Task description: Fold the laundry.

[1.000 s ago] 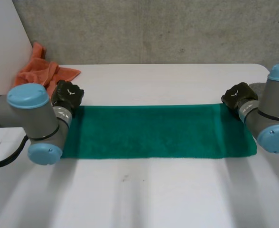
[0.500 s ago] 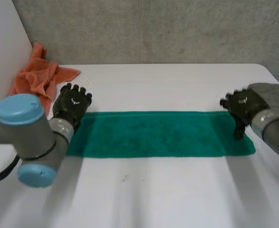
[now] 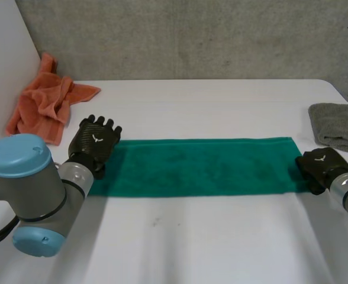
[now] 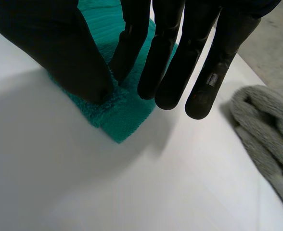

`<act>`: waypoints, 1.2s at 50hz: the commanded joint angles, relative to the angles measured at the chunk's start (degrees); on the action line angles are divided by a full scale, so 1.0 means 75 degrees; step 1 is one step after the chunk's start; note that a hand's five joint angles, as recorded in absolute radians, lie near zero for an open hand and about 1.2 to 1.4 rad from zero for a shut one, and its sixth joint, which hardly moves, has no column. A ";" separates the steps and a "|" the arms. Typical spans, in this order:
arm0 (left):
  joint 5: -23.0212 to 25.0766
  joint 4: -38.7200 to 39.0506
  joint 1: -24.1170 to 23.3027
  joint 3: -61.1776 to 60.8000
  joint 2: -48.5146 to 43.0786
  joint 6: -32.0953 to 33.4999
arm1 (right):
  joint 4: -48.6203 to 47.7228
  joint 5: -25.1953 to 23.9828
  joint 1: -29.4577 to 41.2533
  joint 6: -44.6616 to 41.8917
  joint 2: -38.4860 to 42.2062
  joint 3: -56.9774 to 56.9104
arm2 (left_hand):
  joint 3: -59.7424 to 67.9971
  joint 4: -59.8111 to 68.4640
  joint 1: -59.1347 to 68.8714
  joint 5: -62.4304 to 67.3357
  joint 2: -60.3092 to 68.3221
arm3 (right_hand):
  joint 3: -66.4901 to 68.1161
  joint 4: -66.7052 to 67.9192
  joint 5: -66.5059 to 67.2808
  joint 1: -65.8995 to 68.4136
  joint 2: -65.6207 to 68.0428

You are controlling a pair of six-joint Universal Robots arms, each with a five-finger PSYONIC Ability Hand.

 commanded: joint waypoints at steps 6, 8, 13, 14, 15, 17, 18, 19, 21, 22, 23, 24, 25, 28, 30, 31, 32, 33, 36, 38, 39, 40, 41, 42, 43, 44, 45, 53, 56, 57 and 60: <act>-0.0039 -0.0015 0.0076 -0.0051 0.0281 -0.0004 | 0.0188 0.0150 -0.1670 -0.1307 -0.0630 0.0257 | -0.0254 -0.0219 -0.0122 -0.0361 -0.0202 | 0.1641 0.1589 0.1821 0.3279 0.1709; -0.0027 -0.0026 0.0076 -0.0062 0.0304 -0.0005 | 0.0177 0.0291 -0.1942 -0.1742 -0.0666 0.0246 | -0.0254 -0.0219 -0.0122 -0.0361 -0.0202 | 0.1641 0.1589 0.1821 0.3279 0.1709; -0.0039 -0.0050 0.0076 -0.0062 0.0363 -0.0016 | 0.0107 0.0643 -0.1864 -0.2378 -0.1354 0.0012 | -0.0254 -0.0219 -0.0122 -0.0361 -0.0202 | 0.1641 0.1589 0.1821 0.3279 0.1709; -0.0039 -0.0050 0.0076 -0.0062 0.0398 -0.0016 | 0.0106 0.0643 -0.1605 -0.2319 -0.1531 -0.0047 | -0.0254 -0.0219 -0.0122 -0.0361 -0.0202 | 0.1641 0.1589 0.1821 0.3279 0.1709; -0.0039 -0.0050 0.0076 -0.0062 0.0410 -0.0016 | 0.0095 0.0631 -0.1348 -0.2238 -0.1660 -0.0129 | -0.0254 -0.0219 -0.0122 -0.0361 -0.0202 | 0.1641 0.1589 0.1821 0.3279 0.1709; -0.0050 -0.0050 0.0076 -0.0062 0.0433 -0.0016 | 0.0095 0.0608 -0.0507 -0.1911 -0.1907 -0.0385 | -0.0254 -0.0219 -0.0122 -0.0361 -0.0202 | 0.1641 0.1589 0.1821 0.3279 0.1709; -0.0050 -0.0050 0.0088 -0.0074 0.0491 -0.0016 | 0.0095 0.0596 -0.0235 -0.1804 -0.1908 -0.0492 | -0.0254 -0.0219 -0.0122 -0.0361 -0.0202 | 0.1641 0.1589 0.1821 0.3279 0.1709; -0.0062 -0.0050 0.0099 -0.0074 0.0515 -0.0016 | 0.0083 0.0585 0.0023 -0.1710 -0.1908 -0.0585 | -0.0254 -0.0219 -0.0122 -0.0361 -0.0202 | 0.1641 0.1589 0.1821 0.3279 0.1709; -0.0062 -0.0050 0.0146 -0.0097 0.0597 -0.0016 | 0.0060 0.0526 0.0899 -0.1570 -0.1896 -0.0877 | -0.0254 -0.0219 -0.0122 -0.0361 -0.0202 | 0.1641 0.1589 0.1821 0.3279 0.1709; -0.0062 -0.0050 0.0216 -0.0109 0.0702 -0.0028 | 0.0036 0.0491 0.1230 -0.1546 -0.1873 -0.0984 | -0.0254 -0.0219 -0.0122 -0.0361 -0.0202 | 0.1641 0.1589 0.1821 0.3279 0.1709; -0.0062 -0.0050 0.0252 -0.0121 0.0761 -0.0028 | 0.0013 0.0468 0.1569 -0.1499 -0.1838 -0.1101 | -0.0254 -0.0219 -0.0122 -0.0361 -0.0202 | 0.1641 0.1589 0.1821 0.3279 0.1709; -0.0062 -0.0050 0.0298 -0.0132 0.0808 -0.0039 | -0.0034 0.0421 0.1921 -0.1487 -0.1780 -0.1218 | -0.0254 -0.0219 -0.0122 -0.0361 -0.0202 | 0.1641 0.1589 0.1821 0.3279 0.1709; -0.0062 -0.0050 0.0334 -0.0144 0.0855 -0.0051 | -0.0173 0.0328 0.2644 -0.1498 -0.1524 -0.1486 | -0.0254 -0.0219 -0.0122 -0.0361 -0.0202 | 0.1641 0.1589 0.1821 0.3279 0.1709; -0.0085 -0.0050 0.0509 -0.0168 0.1101 -0.0156 | -0.0397 0.0116 0.3807 -0.1557 -0.1007 -0.1956 | -0.0254 -0.0219 -0.0122 -0.0361 -0.0202 | 0.1641 0.1589 0.1821 0.3279 0.1709; -0.0097 -0.0062 0.0685 -0.0238 0.1300 -0.0297 | -0.0515 0.0022 0.4898 -0.1557 -0.0468 -0.2553 | -0.0254 -0.0219 -0.0122 -0.0361 -0.0202 | 0.1641 0.1589 0.1821 0.3279 0.1709; -0.0097 -0.0062 0.0744 -0.0250 0.1347 -0.0332 | -0.0491 0.0022 0.5214 -0.1545 -0.0281 -0.2776 | -0.0254 -0.0219 -0.0122 -0.0361 -0.0202 | 0.1641 0.1589 0.1821 0.3279 0.1709; -0.0109 -0.0062 0.0802 -0.0285 0.1417 -0.0391 | -0.0445 0.0022 0.5670 -0.1534 0.0116 -0.3161 | -0.0254 -0.0219 -0.0122 -0.0361 -0.0202 | 0.1641 0.1589 0.1821 0.3279 0.1709; -0.0109 -0.0097 0.0942 -0.0320 0.1557 -0.0519 | -0.0421 0.0068 0.5837 -0.1534 0.0352 -0.3350 | -0.0254 -0.0219 -0.0122 -0.0361 -0.0202 | 0.1641 0.1589 0.1821 0.3279 0.1709; -0.0062 -0.0097 0.1142 -0.0413 0.1722 -0.0730 | -0.0188 0.0290 0.6224 -0.1487 0.1077 -0.3912 | -0.0254 -0.0219 -0.0122 -0.0361 -0.0202 | 0.1641 0.1589 0.1821 0.3279 0.1709; -0.0027 -0.0097 0.1213 -0.0531 0.1804 -0.0895 | -0.0128 0.0641 0.6214 -0.1370 0.1209 -0.3996 | -0.0254 -0.0219 -0.0122 -0.0361 -0.0202 | 0.1641 0.1589 0.1821 0.3279 0.1709; -0.0027 -0.0097 0.1224 -0.0566 0.1816 -0.0941 | -0.0116 0.0840 0.6179 -0.1288 0.1175 -0.3997 | -0.0254 -0.0219 -0.0122 -0.0361 -0.0202 | 0.1271 0.1220 0.1451 0.2910 0.1340; -0.0027 -0.0097 0.1225 -0.0601 0.1828 -0.0965 | -0.0128 0.1353 0.6120 -0.1021 0.1058 -0.3915 | -0.0254 -0.0219 -0.0122 -0.0361 -0.0202 | -0.3662 -0.3713 -0.3482 -0.2023 -0.3593; -0.0015 -0.0097 0.1213 -0.0648 0.1828 -0.1012 | -0.0116 0.1613 0.6073 -0.0821 0.0976 -0.3868 | -0.0254 -0.0219 -0.0122 -0.0361 -0.0202 | -0.5421 -0.5472 -0.5241 -0.3782 -0.5352; -0.0015 -0.0109 0.1201 -0.0660 0.1828 -0.1012 | -0.0081 0.1801 0.6003 -0.0622 0.0871 -0.3833 | -0.0254 -0.0219 -0.0122 -0.0361 -0.0202 | -0.6216 -0.6267 -0.6035 -0.4577 -0.6147; -0.0015 -0.0097 0.1190 -0.0672 0.1828 -0.1024 | -0.0058 0.1966 0.5910 -0.0411 0.0765 -0.3786 | -0.0254 -0.0219 -0.0122 -0.0361 -0.0202 | -0.6579 -0.6630 -0.6399 -0.4940 -0.6510; -0.0004 -0.0097 0.1178 -0.0695 0.1816 -0.1012 | -0.0058 0.2176 0.5526 0.0032 0.0520 -0.3600 | -0.0254 -0.0219 -0.0122 -0.0361 -0.0202 | -0.7227 -0.7278 -0.7046 -0.5588 -0.7158; 0.0008 -0.0097 0.1131 -0.0707 0.1805 -0.1024 | -0.0046 0.2201 0.5232 0.0246 0.0379 -0.3459 | -0.0254 -0.0219 -0.0122 -0.0361 -0.0202 | -0.7455 -0.7506 -0.7275 -0.5816 -0.7386; 0.0008 -0.0085 0.0838 -0.0730 0.1722 -0.1036 | -0.0011 0.1078 0.1986 0.1513 -0.0887 -0.1561 | -0.0254 -0.0219 -0.0122 -0.0361 -0.0202 | -0.7144 -0.7195 -0.6963 -0.5505 -0.7075; 0.0008 -0.0085 0.0698 -0.0788 0.1699 -0.1036 | 0.0071 0.0469 0.1071 0.1303 -0.0982 -0.0904 | -0.0254 -0.0219 -0.0122 -0.0361 -0.0202 | -0.6785 -0.6836 -0.6604 -0.5146 -0.6716; 0.0008 -0.0085 0.0686 -0.0812 0.1687 -0.1036 | 0.0141 0.0328 0.0837 0.1198 -0.0982 -0.0764 | -0.0254 -0.0219 -0.0122 -0.0361 -0.0202 | -0.6785 -0.6836 -0.6604 -0.5146 -0.6716; 0.0008 -0.0085 0.0674 -0.0894 0.1675 -0.1036 | 0.0527 -0.0200 -0.0182 0.0613 -0.0994 -0.0236 | -0.0254 -0.0219 -0.0122 -0.0361 -0.0202 | -0.6405 -0.6456 -0.6224 -0.4766 -0.6336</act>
